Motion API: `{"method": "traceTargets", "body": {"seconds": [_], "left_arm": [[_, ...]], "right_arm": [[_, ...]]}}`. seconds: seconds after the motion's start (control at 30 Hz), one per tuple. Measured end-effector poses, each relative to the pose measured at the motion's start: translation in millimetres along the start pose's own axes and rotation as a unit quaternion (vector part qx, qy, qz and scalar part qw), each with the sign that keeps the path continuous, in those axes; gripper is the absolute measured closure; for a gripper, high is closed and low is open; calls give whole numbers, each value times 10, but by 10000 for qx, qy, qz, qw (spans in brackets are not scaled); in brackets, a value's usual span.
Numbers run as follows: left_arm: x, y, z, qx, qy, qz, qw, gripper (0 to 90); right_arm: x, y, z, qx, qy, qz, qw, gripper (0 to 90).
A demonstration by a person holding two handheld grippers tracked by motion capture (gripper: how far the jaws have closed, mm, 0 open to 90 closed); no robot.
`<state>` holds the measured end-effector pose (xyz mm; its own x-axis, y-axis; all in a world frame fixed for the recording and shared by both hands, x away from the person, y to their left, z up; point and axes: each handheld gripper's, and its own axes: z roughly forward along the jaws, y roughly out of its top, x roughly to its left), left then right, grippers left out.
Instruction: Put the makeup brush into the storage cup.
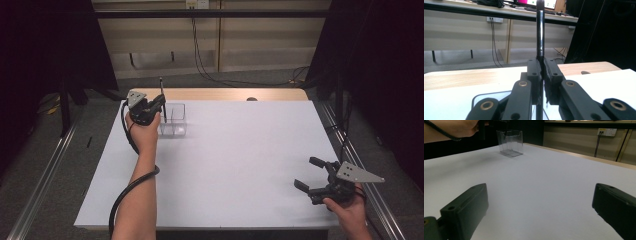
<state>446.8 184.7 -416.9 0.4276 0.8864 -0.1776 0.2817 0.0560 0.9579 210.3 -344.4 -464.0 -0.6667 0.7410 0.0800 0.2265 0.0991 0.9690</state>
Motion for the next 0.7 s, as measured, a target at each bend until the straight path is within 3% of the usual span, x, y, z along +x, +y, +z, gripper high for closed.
{"method": "traceTargets", "body": {"seconds": [0.7], "left_arm": [[-22,-22,-10,112,-30,-29,9999,839]], "right_arm": [[-2,-5,12,6,18,-4,10000,1]]}}
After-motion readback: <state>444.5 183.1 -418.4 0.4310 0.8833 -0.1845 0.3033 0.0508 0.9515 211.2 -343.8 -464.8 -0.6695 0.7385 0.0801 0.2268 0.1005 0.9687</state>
